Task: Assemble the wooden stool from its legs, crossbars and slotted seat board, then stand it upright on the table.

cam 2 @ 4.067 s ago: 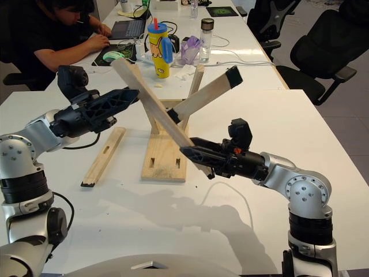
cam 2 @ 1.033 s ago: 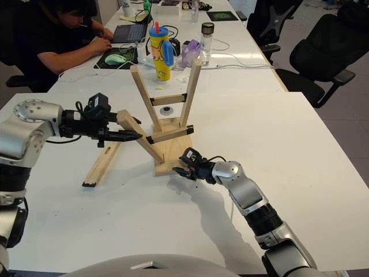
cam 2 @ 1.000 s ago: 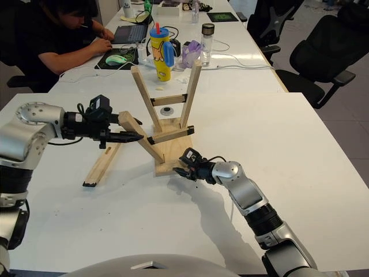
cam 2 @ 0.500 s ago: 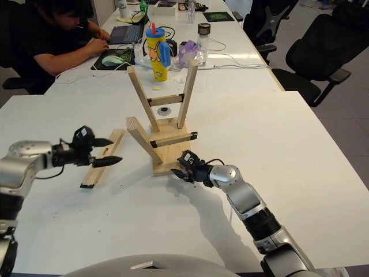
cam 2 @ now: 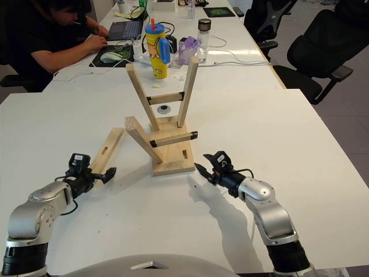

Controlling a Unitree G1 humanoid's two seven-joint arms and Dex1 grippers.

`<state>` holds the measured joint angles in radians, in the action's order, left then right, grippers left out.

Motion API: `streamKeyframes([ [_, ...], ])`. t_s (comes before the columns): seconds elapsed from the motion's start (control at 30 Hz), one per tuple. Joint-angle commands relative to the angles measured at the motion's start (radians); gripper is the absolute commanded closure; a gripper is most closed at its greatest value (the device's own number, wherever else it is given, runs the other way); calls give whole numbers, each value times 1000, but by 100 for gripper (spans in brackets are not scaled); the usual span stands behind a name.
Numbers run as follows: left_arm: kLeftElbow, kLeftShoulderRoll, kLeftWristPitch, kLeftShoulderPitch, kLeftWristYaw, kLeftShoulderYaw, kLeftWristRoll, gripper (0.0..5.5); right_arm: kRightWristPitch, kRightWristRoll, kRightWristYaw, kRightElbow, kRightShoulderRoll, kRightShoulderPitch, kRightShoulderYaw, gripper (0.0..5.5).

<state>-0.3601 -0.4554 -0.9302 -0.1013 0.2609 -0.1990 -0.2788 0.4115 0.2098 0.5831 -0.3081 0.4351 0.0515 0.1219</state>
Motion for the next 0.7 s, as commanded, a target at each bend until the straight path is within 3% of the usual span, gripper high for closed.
streamKeyframes([
  [0.03, 32, -8, 1, 11, -9, -23, 13, 11, -4, -9, 21, 66, 17, -13, 3, 327],
  [0.33, 93, -66, 1, 29, 82, 53, 19, 123, -33, -1, 83, 205, -19, -58, 48, 327],
  [0.7, 198, -41, 24, 36, 93, 67, 9, 284, -60, -38, 127, 215, -68, -119, 163, 327],
])
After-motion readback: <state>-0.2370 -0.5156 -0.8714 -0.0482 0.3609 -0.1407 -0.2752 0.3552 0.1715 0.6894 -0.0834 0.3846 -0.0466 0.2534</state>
